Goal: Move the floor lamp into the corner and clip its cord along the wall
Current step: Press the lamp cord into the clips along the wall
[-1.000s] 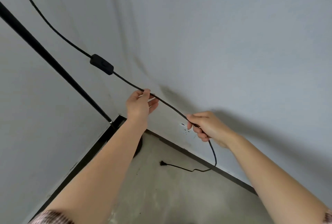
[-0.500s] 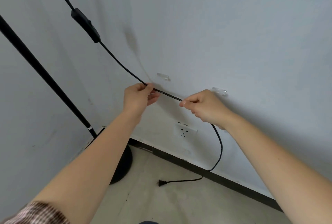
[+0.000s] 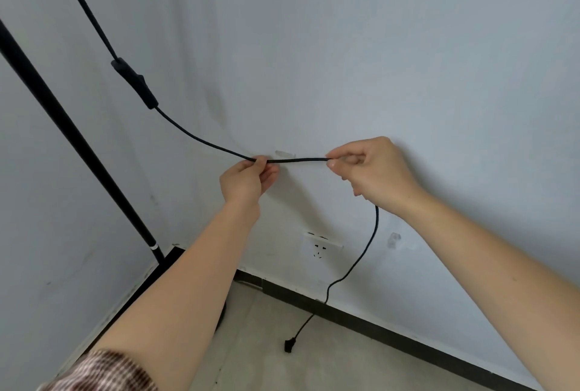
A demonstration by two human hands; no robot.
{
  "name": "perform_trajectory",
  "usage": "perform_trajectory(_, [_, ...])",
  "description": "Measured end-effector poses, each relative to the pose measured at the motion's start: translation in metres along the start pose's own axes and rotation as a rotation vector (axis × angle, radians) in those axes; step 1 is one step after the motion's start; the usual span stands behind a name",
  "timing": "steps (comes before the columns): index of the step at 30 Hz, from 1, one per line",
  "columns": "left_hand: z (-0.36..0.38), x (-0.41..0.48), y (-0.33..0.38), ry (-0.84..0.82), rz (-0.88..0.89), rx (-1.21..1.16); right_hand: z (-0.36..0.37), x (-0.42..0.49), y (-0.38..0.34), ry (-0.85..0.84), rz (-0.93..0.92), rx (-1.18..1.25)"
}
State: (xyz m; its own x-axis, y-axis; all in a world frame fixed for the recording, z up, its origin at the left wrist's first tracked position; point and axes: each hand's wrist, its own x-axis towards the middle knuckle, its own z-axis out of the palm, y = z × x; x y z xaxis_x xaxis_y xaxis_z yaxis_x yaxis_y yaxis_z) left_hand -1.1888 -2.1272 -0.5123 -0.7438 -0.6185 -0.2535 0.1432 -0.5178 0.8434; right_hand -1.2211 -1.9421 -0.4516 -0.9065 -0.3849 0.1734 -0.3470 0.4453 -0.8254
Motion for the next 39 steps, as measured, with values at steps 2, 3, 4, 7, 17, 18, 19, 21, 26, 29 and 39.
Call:
perform_trajectory(2, [0.002,0.001,0.002,0.007,-0.01,-0.015,0.003,0.001,-0.001,0.054,-0.008,0.002])
perform_trajectory(3, [0.003,0.002,0.002,0.01,-0.01,-0.019,0.004,0.002,-0.001,0.075,-0.01,-0.005])
perform_trajectory(4, [0.004,0.002,0.003,0.014,-0.008,-0.021,0.003,0.002,-0.001,0.093,-0.018,-0.02])
perform_trajectory(7, [0.006,0.003,0.005,0.024,0.013,-0.032,0.001,0.005,0.0,0.131,-0.052,-0.097])
perform_trajectory(17, [0.006,0.005,0.005,0.001,0.023,-0.01,-0.002,-0.004,0.019,-0.023,-0.037,-0.384])
perform_trajectory(18, [0.005,0.006,0.005,0.005,0.032,-0.006,-0.003,-0.005,0.019,-0.043,-0.025,-0.378])
perform_trajectory(19, [0.004,0.007,0.006,0.008,0.039,-0.001,-0.003,-0.006,0.02,-0.062,-0.015,-0.365])
perform_trajectory(21, [0.002,0.01,0.009,0.014,0.05,0.006,-0.006,-0.007,0.022,-0.082,0.009,-0.316])
perform_trajectory(26, [0.012,0.008,0.002,0.022,0.053,0.017,-0.042,-0.022,0.035,-0.053,0.136,-0.139])
perform_trajectory(29, [0.023,-0.001,-0.005,0.007,0.036,0.021,-0.066,-0.036,0.05,-0.025,0.186,0.005])
perform_trajectory(39, [0.007,0.002,-0.002,-0.075,0.023,-0.003,-0.06,-0.034,0.047,0.052,0.138,0.018])
